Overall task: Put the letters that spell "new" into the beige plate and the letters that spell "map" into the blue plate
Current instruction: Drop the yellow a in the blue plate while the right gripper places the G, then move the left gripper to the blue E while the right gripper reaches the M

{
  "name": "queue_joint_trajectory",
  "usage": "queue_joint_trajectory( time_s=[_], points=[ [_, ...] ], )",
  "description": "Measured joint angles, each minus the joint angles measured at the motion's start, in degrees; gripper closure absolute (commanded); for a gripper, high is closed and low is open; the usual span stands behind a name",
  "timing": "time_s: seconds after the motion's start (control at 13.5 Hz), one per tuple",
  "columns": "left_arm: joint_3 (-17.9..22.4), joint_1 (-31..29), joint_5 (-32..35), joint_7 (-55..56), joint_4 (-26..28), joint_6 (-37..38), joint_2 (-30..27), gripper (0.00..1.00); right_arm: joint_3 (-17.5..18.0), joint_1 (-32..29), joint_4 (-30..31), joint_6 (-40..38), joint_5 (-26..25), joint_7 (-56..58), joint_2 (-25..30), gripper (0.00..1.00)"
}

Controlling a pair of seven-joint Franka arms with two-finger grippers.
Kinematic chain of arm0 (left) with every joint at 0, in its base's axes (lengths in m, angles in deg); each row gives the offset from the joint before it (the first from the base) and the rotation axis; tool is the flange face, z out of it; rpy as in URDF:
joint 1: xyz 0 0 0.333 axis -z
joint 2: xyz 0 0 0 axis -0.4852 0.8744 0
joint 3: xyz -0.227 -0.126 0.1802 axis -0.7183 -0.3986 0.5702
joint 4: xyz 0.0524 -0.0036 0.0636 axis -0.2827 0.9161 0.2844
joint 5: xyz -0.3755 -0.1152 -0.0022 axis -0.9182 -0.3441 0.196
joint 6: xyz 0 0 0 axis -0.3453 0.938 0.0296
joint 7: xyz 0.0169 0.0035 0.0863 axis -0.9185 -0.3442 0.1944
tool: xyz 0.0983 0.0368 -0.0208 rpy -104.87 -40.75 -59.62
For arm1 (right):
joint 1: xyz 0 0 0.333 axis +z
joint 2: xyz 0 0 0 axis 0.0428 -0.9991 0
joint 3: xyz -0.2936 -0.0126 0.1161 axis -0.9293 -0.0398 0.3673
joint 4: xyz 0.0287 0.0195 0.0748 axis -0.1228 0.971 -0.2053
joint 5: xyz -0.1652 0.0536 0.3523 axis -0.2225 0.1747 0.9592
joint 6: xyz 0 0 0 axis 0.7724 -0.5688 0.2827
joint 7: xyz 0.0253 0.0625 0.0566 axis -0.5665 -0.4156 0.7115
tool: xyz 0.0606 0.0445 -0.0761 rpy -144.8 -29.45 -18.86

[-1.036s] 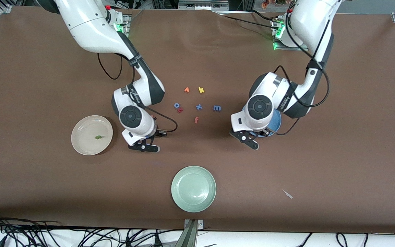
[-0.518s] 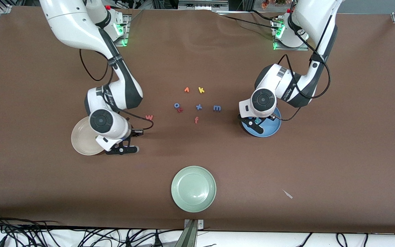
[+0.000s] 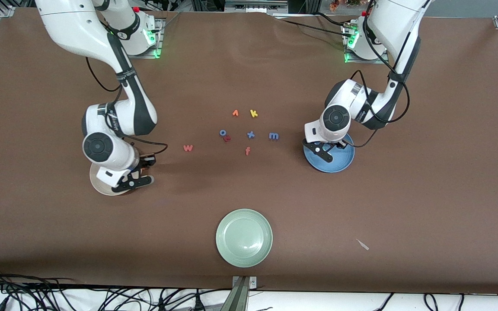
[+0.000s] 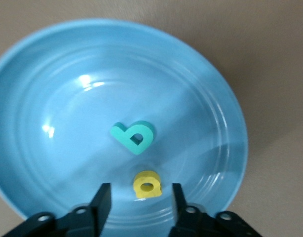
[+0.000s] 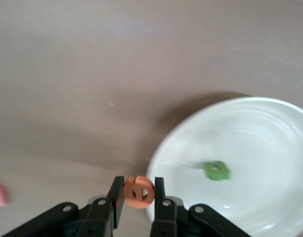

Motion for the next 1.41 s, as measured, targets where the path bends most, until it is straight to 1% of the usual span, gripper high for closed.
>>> queue_joint_trajectory(
  time_s=[0.22,0.3,0.44,0.52,0.59,0.67,0.89,1.26,1.41],
  points=[
    [-0.1,0.1,-0.5,3.1,-2.1,6.4,-4.8,0.0,-2.9,-0.4,1.3,0.3,0.0,4.2,0.2,0.72],
    [-0.4,0.2,-1.4,4.9,-3.6,9.2,-6.3,0.0,-3.2,-1.0,1.4,0.5,0.0,5.4,0.2,0.72],
    [-2.4,0.7,-3.6,9.9,-7.1,13.6,-8.1,0.0,-3.3,-2.7,1.7,1.4,0.1,7.9,0.2,0.69],
    [-3.4,1.2,-3.8,14.8,-8.5,14.5,-8.3,0.0,-3.3,-3.5,1.8,1.7,0.1,8.8,0.2,0.46],
    [-4.1,1.8,-3.8,20.4,-9.3,14.6,-8.2,0.0,-3.3,-4.1,2.0,1.9,0.1,9.2,0.2,0.27],
    [-4.4,2.5,-3.8,26.0,-9.5,14.6,-7.9,0.0,-3.3,-4.3,2.0,2.0,0.2,9.3,0.2,0.04],
    [-4.6,4.9,-3.8,38.4,-10.4,14.0,-6.1,0.0,-3.1,-4.2,2.0,2.0,4.2,9.4,0.2,0.01],
    [-4.7,6.0,-3.9,61.6,-10.9,8.2,-2.3,0.0,-2.9,-4.2,2.0,2.0,5.6,9.4,0.2,0.0],
    [-4.7,7.8,-4.0,73.8,-11.0,4.7,-0.3,0.0,-2.5,-3.9,2.0,2.0,6.4,8.8,0.2,0.0]
  ],
)
